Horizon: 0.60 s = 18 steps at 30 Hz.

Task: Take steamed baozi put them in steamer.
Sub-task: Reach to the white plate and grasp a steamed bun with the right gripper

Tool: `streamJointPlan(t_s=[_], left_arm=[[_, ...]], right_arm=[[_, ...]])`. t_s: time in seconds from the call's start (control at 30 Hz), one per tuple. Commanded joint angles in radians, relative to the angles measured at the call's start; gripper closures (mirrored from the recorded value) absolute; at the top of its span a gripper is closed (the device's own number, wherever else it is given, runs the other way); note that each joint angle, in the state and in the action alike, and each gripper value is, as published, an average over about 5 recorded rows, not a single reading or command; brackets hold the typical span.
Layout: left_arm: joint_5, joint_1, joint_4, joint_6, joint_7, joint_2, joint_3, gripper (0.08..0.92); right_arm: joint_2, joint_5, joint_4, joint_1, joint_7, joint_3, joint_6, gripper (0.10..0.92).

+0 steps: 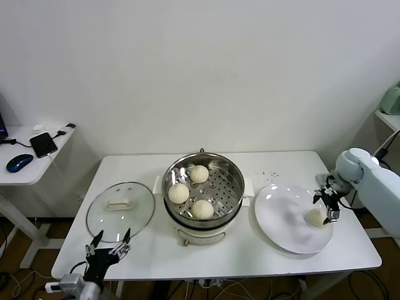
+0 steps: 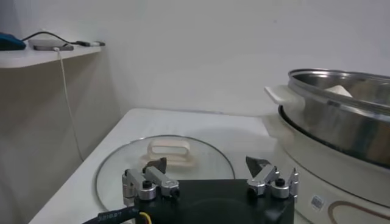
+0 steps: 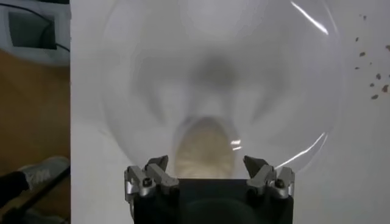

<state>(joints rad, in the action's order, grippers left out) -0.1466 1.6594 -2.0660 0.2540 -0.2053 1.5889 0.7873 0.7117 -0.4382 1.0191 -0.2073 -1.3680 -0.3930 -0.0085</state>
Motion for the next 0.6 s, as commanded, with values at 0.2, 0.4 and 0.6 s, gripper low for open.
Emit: streamJointPlan(t_s=[0.2, 0.4, 0.6], left_arm=[[0.002, -0.004, 0.009, 0.000, -0.001, 0.000, 0.001, 0.177], [0.001, -0.006, 0.012, 0.000, -0.002, -0.001, 0.002, 0.177], [0.000, -0.007, 0.013, 0.001, -0.002, -0.002, 0.003, 0.177]], right_arm=[[0.040, -0.061, -0.050, -0.018, 0.021, 0.019, 0.011, 0.203], [0.047, -0.071, -0.054, -0.027, 0.021, 0.022, 0.008, 0.203], [0.052, -0.079, -0.057, -0.028, 0.029, 0.027, 0.006, 0.202]])
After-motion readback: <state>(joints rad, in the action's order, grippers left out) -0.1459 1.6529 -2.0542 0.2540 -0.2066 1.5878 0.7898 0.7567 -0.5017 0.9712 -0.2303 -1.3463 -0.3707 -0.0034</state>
